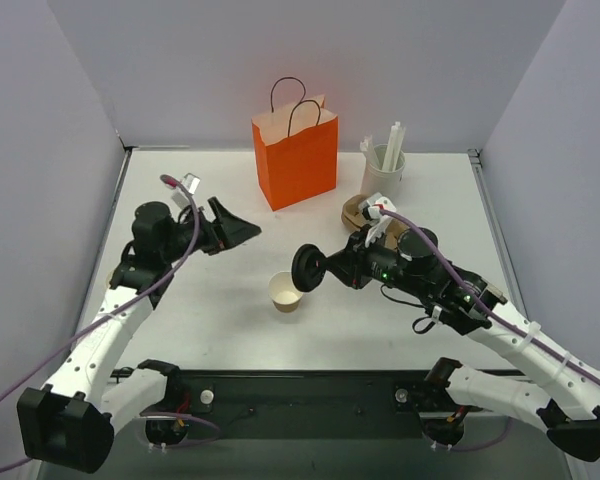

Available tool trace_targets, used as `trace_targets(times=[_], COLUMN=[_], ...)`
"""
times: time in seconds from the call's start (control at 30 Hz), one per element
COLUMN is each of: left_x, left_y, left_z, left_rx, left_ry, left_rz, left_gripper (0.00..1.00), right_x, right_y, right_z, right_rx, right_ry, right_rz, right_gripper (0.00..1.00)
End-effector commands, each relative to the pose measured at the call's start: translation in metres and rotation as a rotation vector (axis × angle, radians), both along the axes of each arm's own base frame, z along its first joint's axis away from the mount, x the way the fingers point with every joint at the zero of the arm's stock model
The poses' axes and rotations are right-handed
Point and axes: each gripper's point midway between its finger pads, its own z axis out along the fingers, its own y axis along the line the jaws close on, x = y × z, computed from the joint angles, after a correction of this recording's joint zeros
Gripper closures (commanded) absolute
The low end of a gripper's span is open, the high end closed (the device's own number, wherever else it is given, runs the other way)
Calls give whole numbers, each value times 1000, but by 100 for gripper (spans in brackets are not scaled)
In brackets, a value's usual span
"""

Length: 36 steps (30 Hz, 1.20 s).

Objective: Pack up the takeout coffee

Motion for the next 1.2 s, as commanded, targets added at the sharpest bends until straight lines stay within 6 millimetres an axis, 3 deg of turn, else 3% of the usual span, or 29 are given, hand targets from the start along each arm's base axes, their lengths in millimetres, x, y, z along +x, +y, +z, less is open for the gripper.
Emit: trace_targets(times=[0.0,0.03,0.1,0.17,0.27,0.4,0.43,0.5,0.67,0.73,1.17], left_x=[15,16,12,8,-1,-8,-9,-11,-13,-14,-16], left_y=[89,99,111,118,129,135,134,133,134,133,132], left_z=[-35,-36,-46,-55,-80,-83,-83,-83,-83,-83,-83], left_rx=[320,350,417,462,524,542,540,546,565,566,576], left_ry=[72,73,84,96,130,128,126,123,124,122,121], left_rz=[308,341,352,365,390,425,425,420,430,422,428], left_gripper=[3,3,3,3,3,3,3,3,3,3,3], right_x=[7,10,15,20,23,31,33,35,36,34,36], right_y=[-22,-24,-25,-26,-14,2,8,15,32,31,36], right_z=[-51,-66,-72,-95,-111,-127,-121,-132,-137,-148,-162], right_rx=[-167,-207,-239,-338,-442,-554,-554,-615,-703,-769,-930], right_ry=[194,252,297,348,373,397,398,413,431,446,439], right_rz=[-173,-222,-275,-341,-362,-395,-390,-391,-373,-375,-362], right_gripper=[100,100,100,100,100,100,100,100,100,100,100])
